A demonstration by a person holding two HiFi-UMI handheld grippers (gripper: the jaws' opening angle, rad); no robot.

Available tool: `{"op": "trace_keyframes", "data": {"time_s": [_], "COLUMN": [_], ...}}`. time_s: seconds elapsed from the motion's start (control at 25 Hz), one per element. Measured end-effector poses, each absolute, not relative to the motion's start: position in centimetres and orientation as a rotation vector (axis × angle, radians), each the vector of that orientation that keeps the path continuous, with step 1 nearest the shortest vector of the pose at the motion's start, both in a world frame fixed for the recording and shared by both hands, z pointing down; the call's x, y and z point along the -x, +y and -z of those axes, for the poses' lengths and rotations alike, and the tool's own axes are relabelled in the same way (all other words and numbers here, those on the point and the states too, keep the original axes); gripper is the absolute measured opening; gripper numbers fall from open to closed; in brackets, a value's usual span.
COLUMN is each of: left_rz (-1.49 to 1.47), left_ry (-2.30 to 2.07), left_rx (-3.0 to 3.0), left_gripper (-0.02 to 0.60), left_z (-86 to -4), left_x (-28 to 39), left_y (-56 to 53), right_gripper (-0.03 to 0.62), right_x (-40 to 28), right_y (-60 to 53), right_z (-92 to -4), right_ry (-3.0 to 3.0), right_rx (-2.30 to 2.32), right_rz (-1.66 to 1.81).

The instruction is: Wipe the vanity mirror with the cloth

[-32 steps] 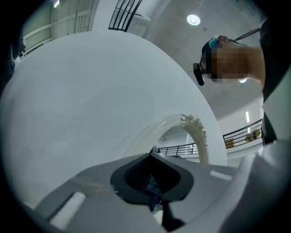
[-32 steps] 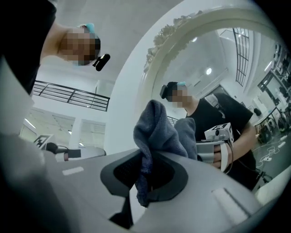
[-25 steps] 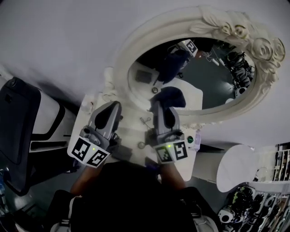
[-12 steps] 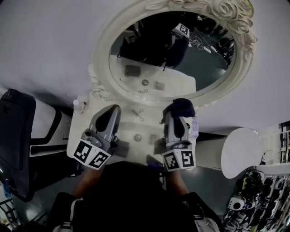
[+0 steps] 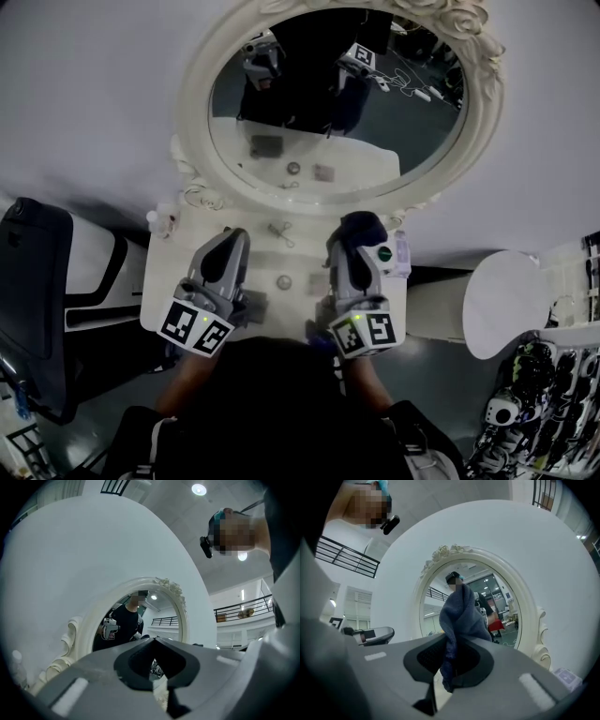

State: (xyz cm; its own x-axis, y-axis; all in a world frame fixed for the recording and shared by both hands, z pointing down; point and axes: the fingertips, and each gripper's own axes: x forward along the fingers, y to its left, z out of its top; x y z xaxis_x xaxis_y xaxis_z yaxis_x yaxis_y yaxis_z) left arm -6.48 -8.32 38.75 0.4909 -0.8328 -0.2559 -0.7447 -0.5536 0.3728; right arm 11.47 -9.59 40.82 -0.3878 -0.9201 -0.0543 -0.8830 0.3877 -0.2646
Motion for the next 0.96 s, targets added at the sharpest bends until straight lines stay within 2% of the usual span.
{"op": "trace_keyframes", "data": {"time_s": [0.96], "left_rz": [0.621], "left_ry": [-1.34], "left_rx": [-2.535], "left_gripper": [0.003], "left_z": [-38.3], "left_x": [6.5], "left_y": [-8.2], "right_gripper": [0.037], "right_x": [-10.4], "right_y": [-9.0], "right_z": [-41.0], "right_ry": [2.457], "right_rx": [1.583], "right_rz": [0.298]}}
